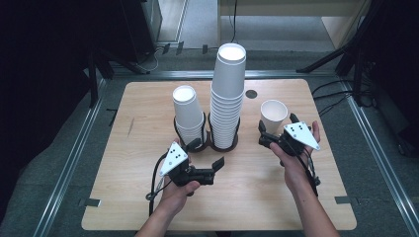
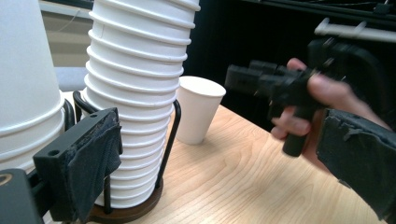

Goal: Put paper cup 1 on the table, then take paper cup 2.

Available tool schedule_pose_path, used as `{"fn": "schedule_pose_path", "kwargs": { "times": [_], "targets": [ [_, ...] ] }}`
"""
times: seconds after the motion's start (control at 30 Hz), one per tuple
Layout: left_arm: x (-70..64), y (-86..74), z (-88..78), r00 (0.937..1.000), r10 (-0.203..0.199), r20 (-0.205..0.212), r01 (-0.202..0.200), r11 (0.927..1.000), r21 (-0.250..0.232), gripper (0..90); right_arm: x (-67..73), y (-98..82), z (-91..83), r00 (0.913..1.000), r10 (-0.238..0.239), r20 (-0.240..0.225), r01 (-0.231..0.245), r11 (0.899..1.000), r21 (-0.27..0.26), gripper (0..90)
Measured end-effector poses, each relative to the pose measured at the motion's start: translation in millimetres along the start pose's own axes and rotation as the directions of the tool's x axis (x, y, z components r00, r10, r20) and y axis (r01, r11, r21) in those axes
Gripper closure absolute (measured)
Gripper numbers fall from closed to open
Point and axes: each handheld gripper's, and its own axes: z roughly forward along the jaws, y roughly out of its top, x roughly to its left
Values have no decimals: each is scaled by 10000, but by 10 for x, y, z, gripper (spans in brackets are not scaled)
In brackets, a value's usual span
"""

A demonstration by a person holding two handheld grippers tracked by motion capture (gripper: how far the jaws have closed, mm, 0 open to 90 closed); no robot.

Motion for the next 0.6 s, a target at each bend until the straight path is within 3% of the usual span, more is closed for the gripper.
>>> {"fn": "schedule_pose_path", "kwargs": {
  "times": [0.17,0.23,0.6],
  "targets": [
    [-7,-2,2,9996,-131,-268,131,9999,14,6,127,303,-64,9993,-306,-213,303,9994,-149,0],
    [-25,-5,2,9987,67,-501,-65,10000,41,6,167,415,-86,9988,-404,-293,400,9991,-125,0],
    [23,10,86,9922,276,-1217,-249,9994,237,7,377,935,-215,9935,-177,-1125,79,9962,-872,0]
  ]
}}
